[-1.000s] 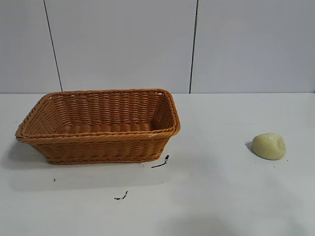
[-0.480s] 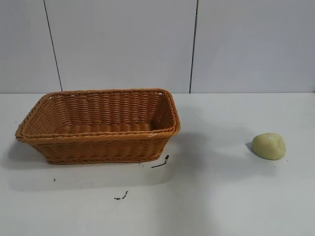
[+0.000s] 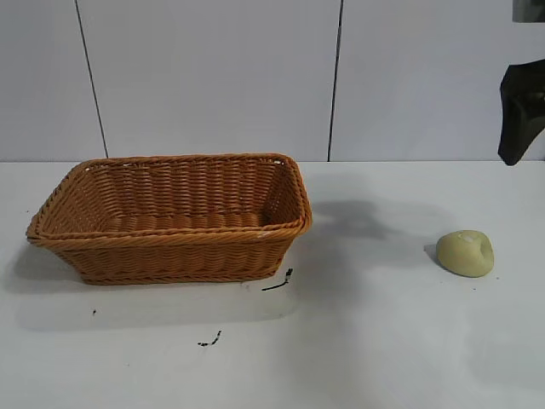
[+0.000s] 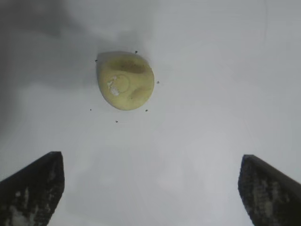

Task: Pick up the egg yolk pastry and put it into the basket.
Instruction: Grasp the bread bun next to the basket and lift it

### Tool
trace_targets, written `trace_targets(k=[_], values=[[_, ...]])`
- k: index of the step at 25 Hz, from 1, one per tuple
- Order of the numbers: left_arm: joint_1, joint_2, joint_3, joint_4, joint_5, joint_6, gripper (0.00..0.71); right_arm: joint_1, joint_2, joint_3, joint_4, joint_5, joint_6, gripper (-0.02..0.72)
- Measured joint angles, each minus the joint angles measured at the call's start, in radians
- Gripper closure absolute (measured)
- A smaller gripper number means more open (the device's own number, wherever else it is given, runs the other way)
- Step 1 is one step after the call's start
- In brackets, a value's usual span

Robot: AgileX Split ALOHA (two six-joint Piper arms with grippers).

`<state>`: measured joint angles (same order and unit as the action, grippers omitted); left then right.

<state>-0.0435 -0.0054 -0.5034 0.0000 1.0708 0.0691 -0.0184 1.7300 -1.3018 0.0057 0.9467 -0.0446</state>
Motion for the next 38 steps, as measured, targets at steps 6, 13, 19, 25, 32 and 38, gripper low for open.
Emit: trace_targets(k=[6, 13, 19, 25, 32, 38], values=[[0.000, 0.000, 0.000, 0.000, 0.000, 0.000, 0.015, 0.060, 0.069, -0.027, -0.006, -0.009, -0.014, 0.010], [0.000, 0.000, 0.000, 0.000, 0.000, 0.000, 0.015, 0.082, 0.131, -0.036, -0.026, -0.059, -0.015, 0.010], [0.000, 0.000, 0.000, 0.000, 0.000, 0.000, 0.015, 0.082, 0.225, -0.036, -0.038, -0.146, -0.008, 0.010], [0.000, 0.000, 0.000, 0.000, 0.000, 0.000, 0.015, 0.082, 0.309, -0.036, -0.039, -0.232, -0.002, 0.010], [0.000, 0.000, 0.000, 0.000, 0.000, 0.000, 0.015, 0.082, 0.365, -0.036, -0.038, -0.270, 0.011, 0.010], [0.000, 0.000, 0.000, 0.000, 0.000, 0.000, 0.015, 0.082, 0.399, -0.036, -0.026, -0.270, 0.011, 0.010]])
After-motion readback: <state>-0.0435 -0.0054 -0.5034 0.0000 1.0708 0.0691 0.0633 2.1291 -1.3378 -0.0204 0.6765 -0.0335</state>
